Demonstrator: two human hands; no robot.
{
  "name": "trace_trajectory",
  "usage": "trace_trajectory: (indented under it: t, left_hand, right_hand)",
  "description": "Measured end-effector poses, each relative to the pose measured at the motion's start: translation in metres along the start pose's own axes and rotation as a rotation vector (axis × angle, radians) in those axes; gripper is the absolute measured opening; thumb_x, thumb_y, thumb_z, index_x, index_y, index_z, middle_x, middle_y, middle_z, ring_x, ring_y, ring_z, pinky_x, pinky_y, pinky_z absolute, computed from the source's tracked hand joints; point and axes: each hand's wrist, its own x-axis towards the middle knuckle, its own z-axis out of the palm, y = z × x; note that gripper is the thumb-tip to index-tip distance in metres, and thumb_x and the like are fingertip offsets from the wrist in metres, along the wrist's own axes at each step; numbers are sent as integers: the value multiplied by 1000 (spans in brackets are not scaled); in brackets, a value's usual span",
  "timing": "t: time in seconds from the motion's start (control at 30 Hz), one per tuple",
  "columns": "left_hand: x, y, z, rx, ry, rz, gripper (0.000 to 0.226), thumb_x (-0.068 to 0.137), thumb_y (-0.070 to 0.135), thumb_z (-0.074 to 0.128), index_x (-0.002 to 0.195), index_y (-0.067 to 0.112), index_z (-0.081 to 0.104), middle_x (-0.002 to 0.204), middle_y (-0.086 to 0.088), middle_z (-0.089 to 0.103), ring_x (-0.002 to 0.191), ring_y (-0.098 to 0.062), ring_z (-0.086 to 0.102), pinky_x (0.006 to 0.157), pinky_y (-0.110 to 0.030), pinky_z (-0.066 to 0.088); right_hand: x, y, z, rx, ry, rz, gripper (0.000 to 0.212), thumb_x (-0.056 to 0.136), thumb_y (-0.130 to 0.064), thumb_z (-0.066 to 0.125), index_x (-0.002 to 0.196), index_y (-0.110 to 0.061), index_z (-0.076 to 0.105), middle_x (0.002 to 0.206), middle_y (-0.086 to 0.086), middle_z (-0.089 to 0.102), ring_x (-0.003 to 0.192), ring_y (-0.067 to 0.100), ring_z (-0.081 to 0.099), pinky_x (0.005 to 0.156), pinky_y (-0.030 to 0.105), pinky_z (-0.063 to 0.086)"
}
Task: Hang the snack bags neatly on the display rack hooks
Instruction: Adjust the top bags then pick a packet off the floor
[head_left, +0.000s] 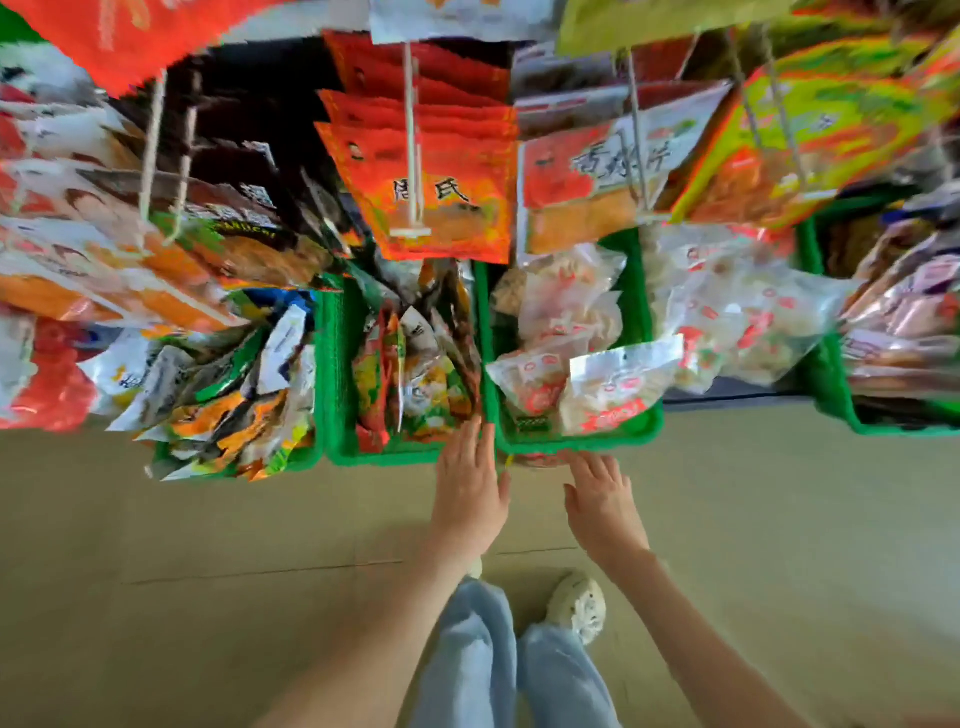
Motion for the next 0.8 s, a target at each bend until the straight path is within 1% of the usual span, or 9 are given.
trace_trajectory:
  t: [0.1, 0.2, 0.3, 0.4, 0.47, 0.53, 0.67, 0.73, 0.8]
  left_hand:
    - [-4, 43, 47, 45, -138, 86, 61, 92, 27, 50, 143, 2, 28, 150, -15, 28, 139, -28, 28, 114, -38, 21]
    - [-3, 66, 102, 65, -201, 171, 61, 82, 22, 61, 136, 0, 42, 142, -17, 42, 130, -30, 43, 107, -41, 34]
    - [4, 71, 158, 87, -301, 219, 64, 86, 21, 55, 143, 4, 30, 149, -14, 31, 138, -27, 30, 113, -35, 23]
    - [20, 61, 210, 102, -313, 194, 67, 90, 24, 52, 146, 5, 21, 153, -13, 22, 141, -24, 22, 116, -31, 15]
    - [31, 51, 240, 108, -303, 168, 70, 90, 26, 53, 147, 4, 17, 153, -15, 21, 140, -26, 21, 115, -30, 13]
    - [45, 37, 266, 139, -308, 133, 73, 93, 31, 49, 148, 4, 9, 155, -14, 13, 142, -26, 16, 115, -30, 10]
    - [75, 9, 309, 213, -308, 43, 76, 96, 40, 39, 148, 5, -5, 157, -12, -1, 144, -23, 6, 115, -30, 6]
    - [85, -2, 323, 201, -324, -16, 76, 97, 39, 38, 147, 6, -9, 157, -10, -7, 145, -21, 0, 115, -30, 5]
    - [90, -6, 329, 219, -329, -19, 76, 98, 38, 37, 146, 5, -11, 157, -10, -9, 145, -20, -2, 115, -29, 4]
  right_hand:
    - [-28, 61, 10, 25, -32, 133, 49, 75, -1, 61, 123, -9, 56, 119, 12, 60, 110, 38, 51, 86, 46, 42]
    - [-43, 112, 37, 84, -25, 241, 47, 75, 0, 61, 121, -7, 57, 116, 11, 61, 107, 38, 52, 86, 44, 43]
    - [-48, 155, 78, 134, -1, 349, 47, 78, -4, 60, 124, -8, 53, 120, 11, 57, 110, 36, 48, 91, 43, 40]
    - [-38, 187, 124, 220, 12, 422, 51, 83, -9, 59, 131, -6, 45, 126, 14, 51, 115, 35, 41, 98, 42, 35]
    - [-21, 202, 153, 280, 20, 418, 56, 84, -13, 59, 136, -5, 38, 131, 15, 46, 119, 35, 38, 103, 39, 29]
    - [3, 213, 182, 351, 26, 411, 65, 85, -17, 61, 141, -5, 29, 136, 15, 41, 122, 34, 35, 105, 37, 25]
    - [68, 229, 224, 612, 95, 407, 89, 78, -18, 71, 146, -6, 14, 147, 13, 30, 126, 33, 34, 108, 44, 26]
    - [101, 236, 238, 789, 106, 431, 91, 74, -18, 74, 145, -12, 17, 144, 12, 34, 124, 30, 36, 105, 45, 31]
    - [126, 236, 243, 963, 93, 427, 73, 72, -16, 72, 136, -18, 37, 129, 9, 49, 113, 24, 47, 97, 39, 42]
